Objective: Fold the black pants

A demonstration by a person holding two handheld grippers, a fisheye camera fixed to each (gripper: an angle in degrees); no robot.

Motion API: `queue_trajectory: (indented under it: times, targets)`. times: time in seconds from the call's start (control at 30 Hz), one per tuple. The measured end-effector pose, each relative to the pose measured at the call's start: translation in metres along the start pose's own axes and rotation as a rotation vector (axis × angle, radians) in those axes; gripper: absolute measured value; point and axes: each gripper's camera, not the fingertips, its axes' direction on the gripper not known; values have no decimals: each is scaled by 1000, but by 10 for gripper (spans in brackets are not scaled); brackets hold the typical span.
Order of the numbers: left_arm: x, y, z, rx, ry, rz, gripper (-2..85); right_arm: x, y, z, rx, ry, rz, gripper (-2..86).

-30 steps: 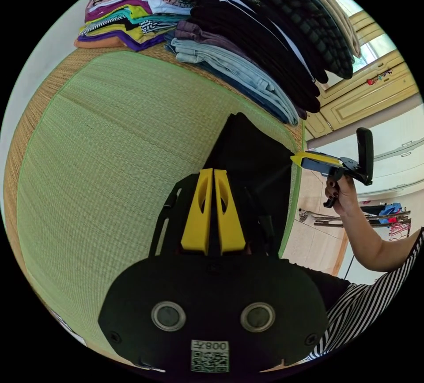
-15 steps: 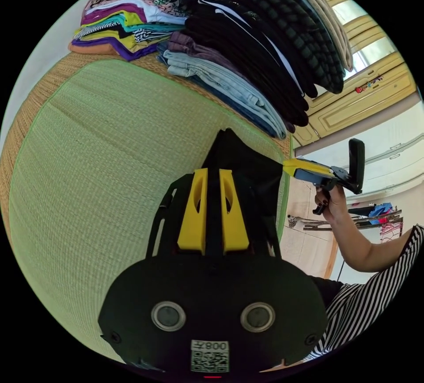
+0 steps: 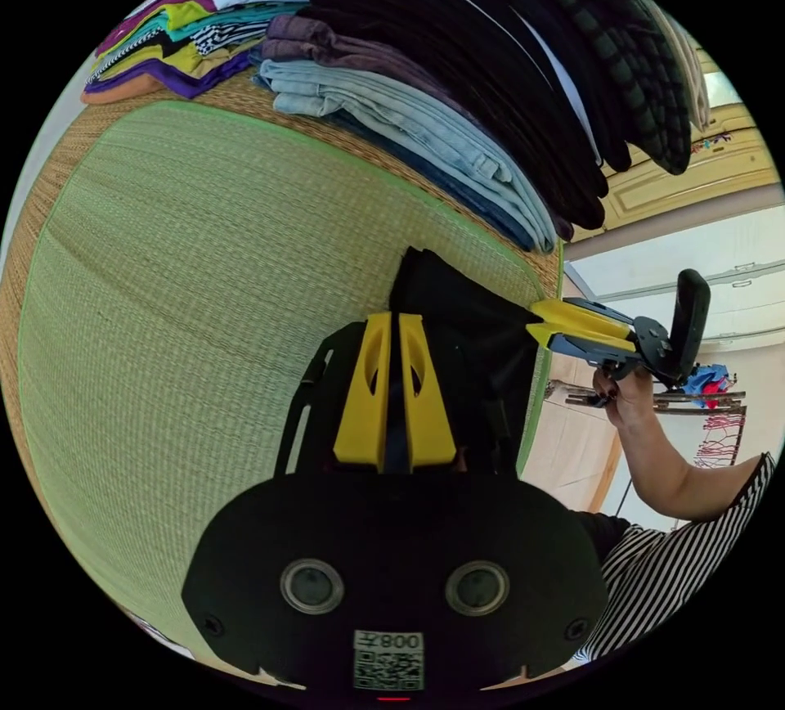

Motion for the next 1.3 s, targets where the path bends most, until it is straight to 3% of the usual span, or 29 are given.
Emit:
queue_trajectory:
  times: [0.3, 0.73, 1.03, 1.3]
  targets:
    - [1, 31, -23, 31, 44, 19, 13, 2, 0, 29, -16, -175, 72, 42]
    - [-4, 106, -73, 106, 77, 63, 13, -43, 7, 37, 79, -217, 47, 37]
    - [-29, 229, -142, 234, 104, 140, 14, -136, 32, 38, 147, -393, -169, 38]
    - [-88, 403, -191, 355, 169, 10, 13, -257, 63, 98, 2, -625, -411, 35]
